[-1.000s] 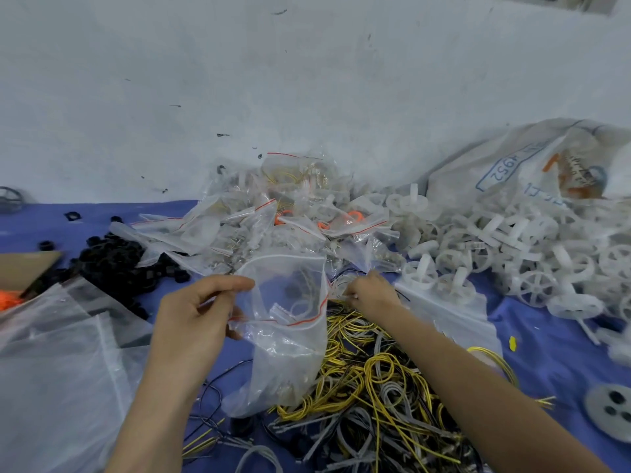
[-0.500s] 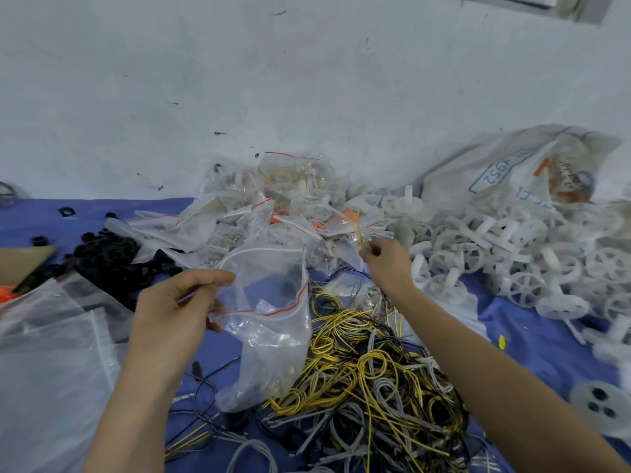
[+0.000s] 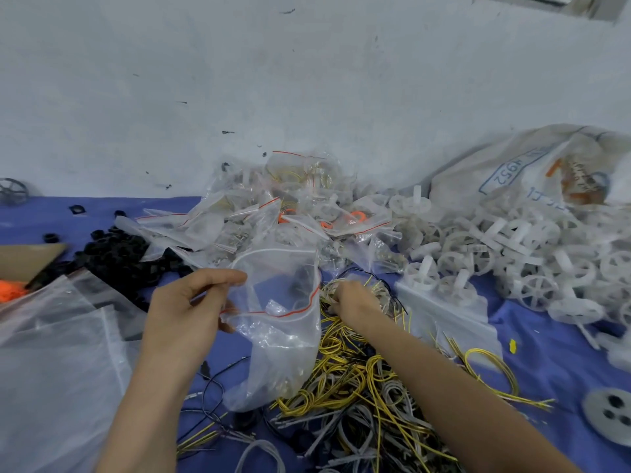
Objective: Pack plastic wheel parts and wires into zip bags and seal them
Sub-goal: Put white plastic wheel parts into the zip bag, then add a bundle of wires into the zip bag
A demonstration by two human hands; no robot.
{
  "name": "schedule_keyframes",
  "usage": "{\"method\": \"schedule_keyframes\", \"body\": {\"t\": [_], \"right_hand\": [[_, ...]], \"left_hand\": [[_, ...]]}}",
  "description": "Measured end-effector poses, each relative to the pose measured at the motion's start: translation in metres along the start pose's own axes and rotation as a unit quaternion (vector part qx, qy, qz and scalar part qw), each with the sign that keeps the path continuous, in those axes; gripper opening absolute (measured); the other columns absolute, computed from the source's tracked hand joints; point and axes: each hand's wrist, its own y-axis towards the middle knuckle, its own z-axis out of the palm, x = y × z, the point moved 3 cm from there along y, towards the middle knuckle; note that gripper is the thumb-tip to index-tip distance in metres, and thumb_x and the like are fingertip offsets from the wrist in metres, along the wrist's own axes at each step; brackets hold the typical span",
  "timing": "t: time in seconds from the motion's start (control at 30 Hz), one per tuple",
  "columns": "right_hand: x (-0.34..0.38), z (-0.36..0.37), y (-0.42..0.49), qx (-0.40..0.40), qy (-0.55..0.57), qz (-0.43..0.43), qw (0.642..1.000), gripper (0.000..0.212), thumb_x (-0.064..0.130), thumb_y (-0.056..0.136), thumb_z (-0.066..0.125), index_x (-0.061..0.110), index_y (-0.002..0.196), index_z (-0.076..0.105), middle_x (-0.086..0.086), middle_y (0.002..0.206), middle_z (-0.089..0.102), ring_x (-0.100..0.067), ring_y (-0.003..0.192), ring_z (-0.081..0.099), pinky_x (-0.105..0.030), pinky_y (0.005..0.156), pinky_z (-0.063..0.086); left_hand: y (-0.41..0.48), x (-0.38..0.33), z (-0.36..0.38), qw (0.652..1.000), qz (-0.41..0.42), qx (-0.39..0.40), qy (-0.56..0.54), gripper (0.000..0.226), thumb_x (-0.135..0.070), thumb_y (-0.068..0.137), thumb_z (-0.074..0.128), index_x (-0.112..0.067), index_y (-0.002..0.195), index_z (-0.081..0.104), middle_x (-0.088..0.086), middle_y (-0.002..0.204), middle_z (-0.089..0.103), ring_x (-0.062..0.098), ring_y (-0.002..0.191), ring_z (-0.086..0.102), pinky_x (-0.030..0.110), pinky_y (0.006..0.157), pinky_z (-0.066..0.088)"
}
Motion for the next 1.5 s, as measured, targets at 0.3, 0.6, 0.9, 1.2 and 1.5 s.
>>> {"method": "schedule_keyframes", "body": {"t": [0.3,0.6,0.9,1.2,1.5], "right_hand": [[-0.002,0.006,0.004,0.01,-0.02,-0.054,0.998,0.018,0.019,0.088,0.059,0.005,0.098,0.061,-0.016,0.11,0.059,-0.031,0.103,0.059,-0.037,0.083,0.05],[-0.046,-0.073,-0.005,-0.16,0.507,0.037,0.846,0.03,0.016,0.099,0.045,0.013,0.069,0.043,-0.003,0.062,0.035,-0.013,0.055,0.034,-0.027,0.052,0.028],[0.005,-0.152,-0.068,0.004,0.866,-0.094,0.491,0.023,0.014,0.085,0.039,0.011,0.068,0.053,-0.002,0.065,0.056,-0.01,0.047,0.037,-0.017,0.038,0.028],[0.066,-0.1,-0.101,0.339,0.703,-0.081,0.62,0.038,0.014,0.087,0.022,0.014,0.064,0.053,0.004,0.049,0.047,-0.007,0.043,0.05,-0.019,0.049,0.046],[0.071,-0.093,-0.101,0.323,0.343,-0.049,0.881,0.027,0.0,0.099,0.029,0.004,0.078,0.045,-0.006,0.07,0.058,-0.012,0.072,0.058,-0.015,0.057,0.045]], "left_hand": [[-0.012,-0.007,0.017,0.985,0.001,0.163,0.063,0.065,-0.028,0.07,0.076,-0.04,0.127,0.048,-0.028,0.116,0.057,0.006,0.053,0.055,0.017,0.047,0.045],[-0.009,-0.007,0.014,0.954,0.136,0.178,0.197,0.054,-0.025,0.074,0.075,-0.04,0.122,0.055,-0.027,0.125,0.05,0.005,0.07,0.057,0.018,0.073,0.049],[-0.016,-0.015,0.028,0.94,0.207,0.204,0.177,0.027,-0.009,0.086,0.064,-0.032,0.071,0.064,-0.009,0.098,0.066,-0.008,0.092,0.058,0.014,0.068,0.048],[-0.032,-0.027,0.049,0.92,0.28,0.245,0.126,0.021,-0.03,0.098,0.039,-0.038,0.109,0.055,-0.008,0.111,0.062,0.005,0.104,0.059,0.021,0.086,0.044],[-0.033,-0.025,0.056,0.935,0.252,0.243,0.063,0.016,-0.04,0.096,0.039,-0.032,0.084,0.045,-0.019,0.119,0.06,-0.003,0.123,0.048,0.01,0.089,0.039]]}}
